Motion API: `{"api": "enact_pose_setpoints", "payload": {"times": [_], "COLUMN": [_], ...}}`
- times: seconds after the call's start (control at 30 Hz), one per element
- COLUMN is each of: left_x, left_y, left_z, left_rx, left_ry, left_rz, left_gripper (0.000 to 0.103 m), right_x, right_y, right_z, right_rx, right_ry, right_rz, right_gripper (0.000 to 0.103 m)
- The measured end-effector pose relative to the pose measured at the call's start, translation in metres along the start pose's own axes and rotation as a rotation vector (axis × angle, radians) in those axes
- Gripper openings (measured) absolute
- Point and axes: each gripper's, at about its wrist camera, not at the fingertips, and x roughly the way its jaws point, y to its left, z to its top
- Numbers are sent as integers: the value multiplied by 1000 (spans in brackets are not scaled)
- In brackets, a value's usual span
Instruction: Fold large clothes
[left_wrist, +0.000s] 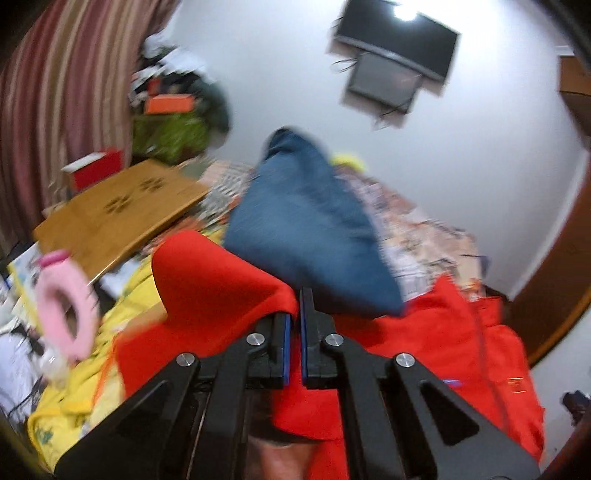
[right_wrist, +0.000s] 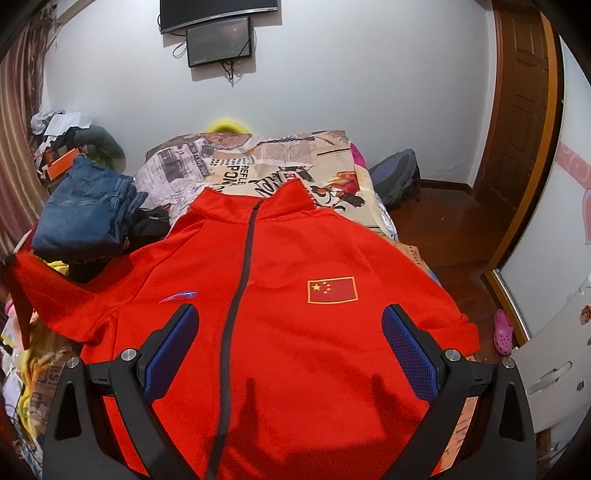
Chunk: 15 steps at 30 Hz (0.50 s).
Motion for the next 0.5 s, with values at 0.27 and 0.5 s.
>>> {"api": "enact_pose_setpoints", "payload": {"times": [0.27, 0.5], "left_x": [-9, 15], "left_y": [-94, -184], "left_z": [8, -13], "left_rx": [91, 237], "left_ry": [-20, 85], "left_rz": [-230, -373], "left_gripper": [2, 2], "right_x": [3, 9], "right_y": [-16, -23], "right_z": [1, 0], "right_rx": [0, -40], "right_ry": [-17, -12], "right_rz": [6, 28], "right_gripper": [99, 99]}}
